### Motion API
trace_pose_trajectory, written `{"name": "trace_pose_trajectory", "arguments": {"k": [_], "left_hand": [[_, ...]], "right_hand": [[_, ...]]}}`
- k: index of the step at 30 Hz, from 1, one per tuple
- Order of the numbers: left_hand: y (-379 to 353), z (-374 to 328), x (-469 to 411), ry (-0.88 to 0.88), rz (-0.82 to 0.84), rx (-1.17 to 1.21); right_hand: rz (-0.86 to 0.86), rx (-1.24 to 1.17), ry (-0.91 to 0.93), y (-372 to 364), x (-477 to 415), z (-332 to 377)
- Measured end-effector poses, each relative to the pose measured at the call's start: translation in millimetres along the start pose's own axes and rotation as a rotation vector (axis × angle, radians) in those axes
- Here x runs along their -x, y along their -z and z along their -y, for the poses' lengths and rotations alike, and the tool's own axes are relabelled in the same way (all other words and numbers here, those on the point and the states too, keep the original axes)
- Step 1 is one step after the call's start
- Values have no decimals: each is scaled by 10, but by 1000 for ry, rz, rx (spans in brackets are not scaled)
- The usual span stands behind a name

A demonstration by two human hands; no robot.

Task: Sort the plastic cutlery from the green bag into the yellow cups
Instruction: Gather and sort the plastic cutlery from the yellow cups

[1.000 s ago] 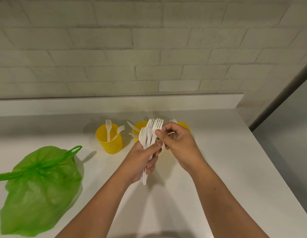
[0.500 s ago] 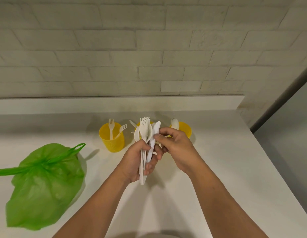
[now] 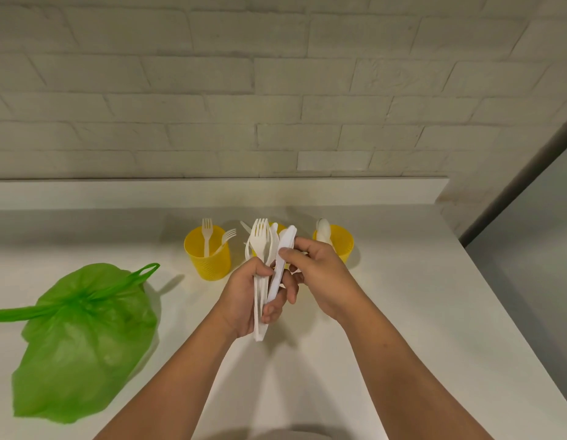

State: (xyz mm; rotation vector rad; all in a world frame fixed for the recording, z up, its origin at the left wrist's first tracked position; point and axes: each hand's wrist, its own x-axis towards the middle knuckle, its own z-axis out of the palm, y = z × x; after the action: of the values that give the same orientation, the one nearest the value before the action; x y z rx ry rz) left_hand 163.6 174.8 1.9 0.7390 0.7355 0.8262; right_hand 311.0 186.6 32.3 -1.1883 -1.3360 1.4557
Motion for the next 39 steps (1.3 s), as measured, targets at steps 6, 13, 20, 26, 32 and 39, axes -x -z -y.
{"name": "trace_pose_trajectory", "arguments": {"k": [6, 13, 20, 26, 32, 39], "left_hand": [[36, -10, 1, -10, -26, -11], [38, -27, 15, -46, -150, -59], [101, -51, 63, -59, -147, -86], [161, -53, 63, 16, -68, -80], [178, -37, 60, 45, -18, -97], [163, 13, 40, 29, -100, -72]], "right_hand": [[-145, 64, 86, -30, -54, -67], [-343, 61, 145, -161, -120, -124], [-315, -32, 154, -176, -97, -53], [-157, -4, 106, -128, -194, -59], [-67, -171, 31, -15, -224, -13], [-230, -118, 18, -26, -249, -62]]}}
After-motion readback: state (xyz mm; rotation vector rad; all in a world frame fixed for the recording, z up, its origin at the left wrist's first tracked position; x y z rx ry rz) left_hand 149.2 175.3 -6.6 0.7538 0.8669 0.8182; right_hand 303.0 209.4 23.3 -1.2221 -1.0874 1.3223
